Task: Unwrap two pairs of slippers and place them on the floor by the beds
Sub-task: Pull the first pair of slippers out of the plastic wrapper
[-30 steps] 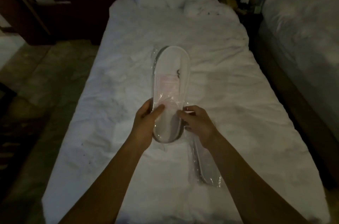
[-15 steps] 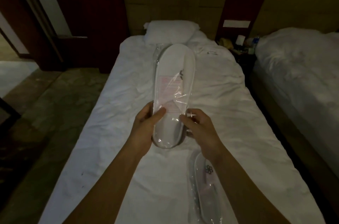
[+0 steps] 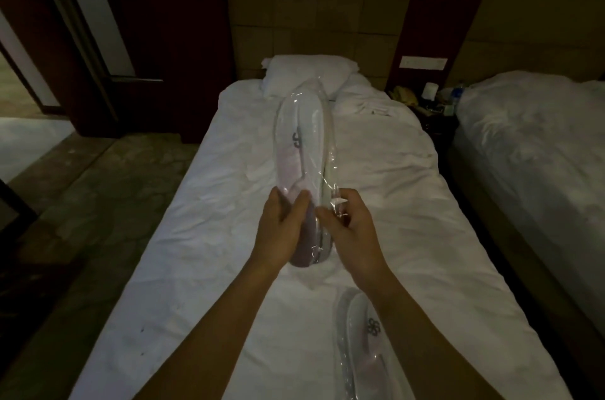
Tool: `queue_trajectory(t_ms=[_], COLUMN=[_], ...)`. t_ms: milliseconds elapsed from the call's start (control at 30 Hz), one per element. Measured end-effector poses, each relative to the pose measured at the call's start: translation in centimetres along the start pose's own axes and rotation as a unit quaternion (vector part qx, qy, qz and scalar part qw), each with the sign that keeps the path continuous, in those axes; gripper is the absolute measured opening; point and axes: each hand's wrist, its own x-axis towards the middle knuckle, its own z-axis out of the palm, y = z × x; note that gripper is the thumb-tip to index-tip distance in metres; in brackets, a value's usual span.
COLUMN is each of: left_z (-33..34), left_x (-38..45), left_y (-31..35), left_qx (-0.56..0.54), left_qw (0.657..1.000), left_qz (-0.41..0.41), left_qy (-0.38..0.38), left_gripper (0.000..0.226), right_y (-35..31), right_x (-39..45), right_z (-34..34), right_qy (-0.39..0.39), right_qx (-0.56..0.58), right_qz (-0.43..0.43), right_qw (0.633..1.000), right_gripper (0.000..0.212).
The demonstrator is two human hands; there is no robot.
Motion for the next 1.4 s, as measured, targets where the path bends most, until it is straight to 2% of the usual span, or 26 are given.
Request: queue_trajectory(t_ms=[67,133,200,300,467,667,800,867,933,1033,1133,1200,1400], left_z=[-0.1,-0.3,-0.4,-0.5,-1.3,-1.6,-2.2,-2.5,-2.9,-3.3,-3.1,-3.1,-3.6], left_x=[0.1,0.2,0.4,0.6,1.0,0.6,0.3,0.4,0.4,0.3,-0.2,-0.2,-1.0], left_y=[0.4,0.4,0.1,-0.2,-0.7,-0.2,0.5,0.7,1.0,1.3,1.7,1.8,1.3], left_qx=[-0.073,-0.112,-0.130,-0.182,-0.300,-0.321,-0.347,-0.352,-0.364,-0.351,-0.259,-0.200,-0.154], left_qw=[0.996,0.987,0.977,0.966,0.919,0.911,0.901,0.902,0.904,0.914,0.955,0.974,0.980], left_qz=[-0.020,-0.005,0.018,-0.005,-0.121,-0.137,-0.150,-0.147,-0.137,-0.111,-0.045,0.001,0.081], left_qy=[-0.037,-0.116,-0.168,-0.184,-0.227,-0.219,-0.214,-0.201,-0.179,-0.168,-0.138,-0.107,-0.101], left_gripper=[0.038,0.051,0.050,0.042,0.052,0.050,0.072,0.078,0.063,0.048,0.024,0.022,0.027], right_y=[-0.1,0.1,0.3,0.2,0.1,0.0,-0.6,-0.7,-0.6,-0.2,0.4,0.6,0.9], right_x=[-0.2,-0.7,-1.3,-1.6,-1.9,-2.2,-2.8,-3.3,-3.7,-4.1,-4.0,-3.9,-3.6], right_z=[0.4,0.7,1.2,1.5,1.2,1.4,1.7,1.8,1.9,2.6,3.5,3.9,4.1], right_qy=[-0.002,-0.032,-0.056,-0.050,-0.077,-0.058,-0.050,-0.063,-0.066,-0.025,-0.002,-0.007,0.013], right_qx=[-0.038,-0.074,-0.077,-0.062,-0.052,-0.090,-0.158,-0.204,-0.257,-0.324,-0.334,-0.316,-0.330], right_qz=[-0.034,-0.067,-0.076,-0.075,-0.063,-0.091,-0.120,-0.147,-0.191,-0.274,-0.330,-0.338,-0.344], right_qw=[0.999,0.994,0.993,0.994,0.994,0.990,0.979,0.966,0.945,0.905,0.883,0.887,0.879], right_gripper=[0.020,0.022,0.023,0.025,0.029,0.027,0.035,0.046,0.054,0.034,0.014,0.011,0.006])
